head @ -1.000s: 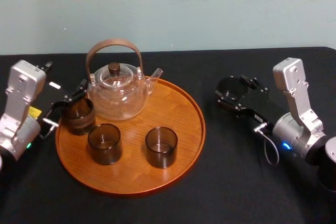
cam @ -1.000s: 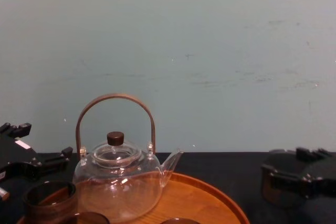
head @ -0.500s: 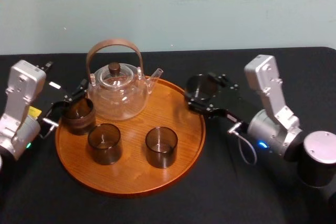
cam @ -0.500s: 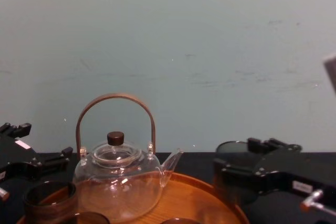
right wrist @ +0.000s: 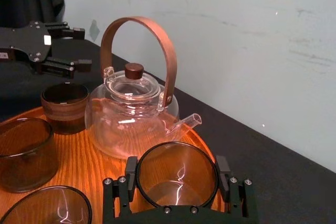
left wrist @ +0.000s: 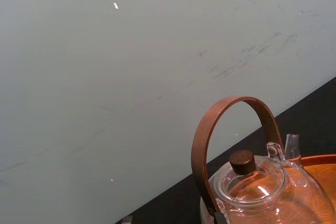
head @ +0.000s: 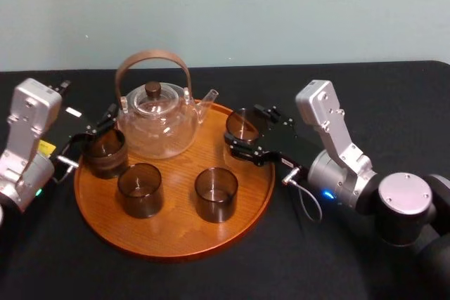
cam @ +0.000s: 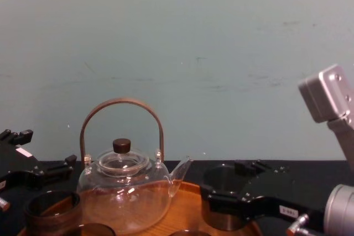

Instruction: Pick up the glass from the table and place it on the tray.

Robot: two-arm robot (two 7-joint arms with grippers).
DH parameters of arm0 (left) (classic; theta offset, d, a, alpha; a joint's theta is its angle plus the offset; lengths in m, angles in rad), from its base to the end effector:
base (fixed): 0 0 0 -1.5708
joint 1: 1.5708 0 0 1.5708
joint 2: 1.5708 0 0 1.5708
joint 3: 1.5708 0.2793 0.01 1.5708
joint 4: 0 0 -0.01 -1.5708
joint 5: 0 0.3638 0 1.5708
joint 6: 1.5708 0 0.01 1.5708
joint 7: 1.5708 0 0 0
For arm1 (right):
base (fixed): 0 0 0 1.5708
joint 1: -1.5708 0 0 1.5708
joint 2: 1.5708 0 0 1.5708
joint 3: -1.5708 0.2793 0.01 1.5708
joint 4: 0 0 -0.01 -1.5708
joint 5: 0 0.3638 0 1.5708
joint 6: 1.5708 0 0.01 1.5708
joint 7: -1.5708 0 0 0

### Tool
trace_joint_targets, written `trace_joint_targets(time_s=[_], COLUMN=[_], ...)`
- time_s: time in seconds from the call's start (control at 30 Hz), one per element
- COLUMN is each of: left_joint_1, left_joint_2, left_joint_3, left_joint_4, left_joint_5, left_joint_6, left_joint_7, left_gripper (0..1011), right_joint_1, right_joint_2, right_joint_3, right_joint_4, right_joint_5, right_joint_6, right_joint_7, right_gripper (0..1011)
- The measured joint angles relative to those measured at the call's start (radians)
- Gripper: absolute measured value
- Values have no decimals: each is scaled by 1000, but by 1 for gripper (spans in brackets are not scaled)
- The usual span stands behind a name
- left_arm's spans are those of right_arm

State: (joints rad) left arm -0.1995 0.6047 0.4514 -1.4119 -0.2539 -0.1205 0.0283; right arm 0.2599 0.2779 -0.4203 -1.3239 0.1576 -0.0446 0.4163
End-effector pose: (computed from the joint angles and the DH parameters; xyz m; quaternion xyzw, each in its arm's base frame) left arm 0.4083 0.0621 -0.3042 0.1416 -0.1324 0.5799 0.7913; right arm 0.4311 0.0409 -0.3063 -0.0933 -0.0444 -0.3960 0.9124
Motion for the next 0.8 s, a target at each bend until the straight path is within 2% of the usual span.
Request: trace_joint_targets(time_s=[0.5, 0.8], left_joint_1=[0, 0], left_joint_2=[0, 0], left_joint_3=[0, 0], left_joint_4=[0, 0], left_joint_5=[0, 0], left_joint_6=[0, 0], left_joint_7=[0, 0], left_gripper=[1001, 1001], right_joint_1=[46, 54], right_joint_2=[-28, -35], right_joint_3=[-15, -17], right_joint_4=[88, 106], right_joint_5=[-17, -26], right_joint_6=[-26, -29], right_joint_7=[-6, -15], right_gripper=[908, 908])
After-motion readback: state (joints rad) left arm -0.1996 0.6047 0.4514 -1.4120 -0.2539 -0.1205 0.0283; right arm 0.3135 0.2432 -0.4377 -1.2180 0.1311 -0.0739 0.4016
